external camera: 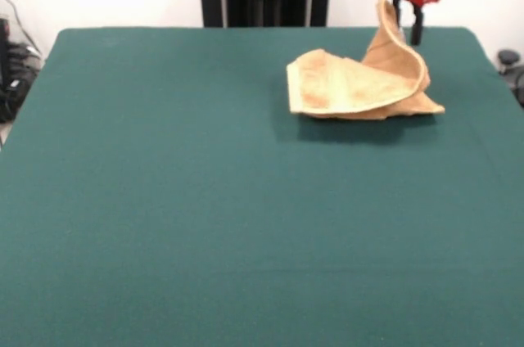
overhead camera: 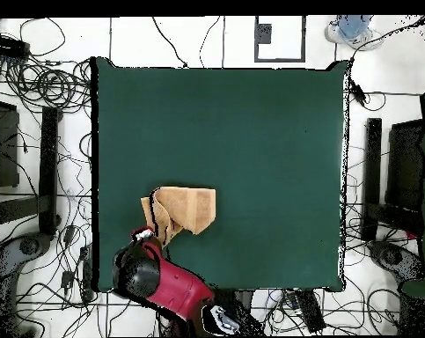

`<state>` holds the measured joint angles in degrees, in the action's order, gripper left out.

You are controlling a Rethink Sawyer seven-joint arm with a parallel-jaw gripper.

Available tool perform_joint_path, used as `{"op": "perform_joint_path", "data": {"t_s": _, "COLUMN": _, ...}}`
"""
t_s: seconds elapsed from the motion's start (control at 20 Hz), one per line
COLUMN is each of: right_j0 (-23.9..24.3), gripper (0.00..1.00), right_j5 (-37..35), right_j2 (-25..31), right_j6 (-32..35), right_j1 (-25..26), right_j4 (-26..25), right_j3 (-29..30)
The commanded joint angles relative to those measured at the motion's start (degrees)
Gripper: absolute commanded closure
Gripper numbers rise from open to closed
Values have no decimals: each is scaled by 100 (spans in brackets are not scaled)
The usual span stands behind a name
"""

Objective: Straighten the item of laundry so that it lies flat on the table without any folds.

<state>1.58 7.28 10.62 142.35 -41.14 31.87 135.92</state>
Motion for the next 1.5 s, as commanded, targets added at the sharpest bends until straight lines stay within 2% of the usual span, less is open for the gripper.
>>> {"op": "perform_joint_path", "data": {"t_s": 0.05, "right_j0": 287, "gripper": 0, "right_j5": 781, "right_j2": 702, "right_j6": 1997, "right_j1": 304, "right_j4": -462, "right_j3": 643}}
{"op": "perform_joint_path", "data": {"t_s": 0.2, "right_j0": 332, "gripper": 0, "right_j5": 1099, "right_j2": 628, "right_j6": 2139, "right_j1": 386, "right_j4": -741, "right_j3": 697}}
{"op": "perform_joint_path", "data": {"t_s": 0.3, "right_j0": 54, "gripper": 0, "right_j5": 1595, "right_j2": 155, "right_j6": 1978, "right_j1": 519, "right_j4": -903, "right_j3": 533}}
{"op": "perform_joint_path", "data": {"t_s": 0.35, "right_j0": -459, "gripper": 0, "right_j5": 2052, "right_j2": -487, "right_j6": 1681, "right_j1": 626, "right_j4": -758, "right_j3": 353}}
{"op": "perform_joint_path", "data": {"t_s": 0.4, "right_j0": -756, "gripper": 0, "right_j5": 2319, "right_j2": -852, "right_j6": 1507, "right_j1": 705, "right_j4": -607, "right_j3": 255}}
{"op": "perform_joint_path", "data": {"t_s": 0.45, "right_j0": -1292, "gripper": 0, "right_j5": 2902, "right_j2": -1436, "right_j6": 1249, "right_j1": 875, "right_j4": -255, "right_j3": 160}}
{"op": "perform_joint_path", "data": {"t_s": 0.65, "right_j0": -2070, "gripper": 0, "right_j5": 3816, "right_j2": -2487, "right_j6": 652, "right_j1": 1020, "right_j4": 264, "right_j3": 245}}
{"op": "perform_joint_path", "data": {"t_s": 0.85, "right_j0": -2525, "gripper": 0, "right_j5": 4430, "right_j2": -3290, "right_j6": 161, "right_j1": 1078, "right_j4": 360, "right_j3": 329}}
{"op": "perform_joint_path", "data": {"t_s": 0.95, "right_j0": -2550, "gripper": 0, "right_j5": 4899, "right_j2": -3634, "right_j6": 114, "right_j1": 1260, "right_j4": 175, "right_j3": 268}}
{"op": "perform_joint_path", "data": {"t_s": 1.15, "right_j0": -2268, "gripper": 0, "right_j5": 5308, "right_j2": -4042, "right_j6": 214, "right_j1": 1515, "right_j4": -434, "right_j3": 91}}
{"op": "perform_joint_path", "data": {"t_s": 1.4, "right_j0": -1696, "gripper": 0, "right_j5": 5353, "right_j2": -4275, "right_j6": 275, "right_j1": 1627, "right_j4": -1242, "right_j3": -187}}
{"op": "perform_joint_path", "data": {"t_s": 1.5, "right_j0": -1342, "gripper": 0, "right_j5": 5036, "right_j2": -4205, "right_j6": 230, "right_j1": 1546, "right_j4": -1669, "right_j3": -460}}
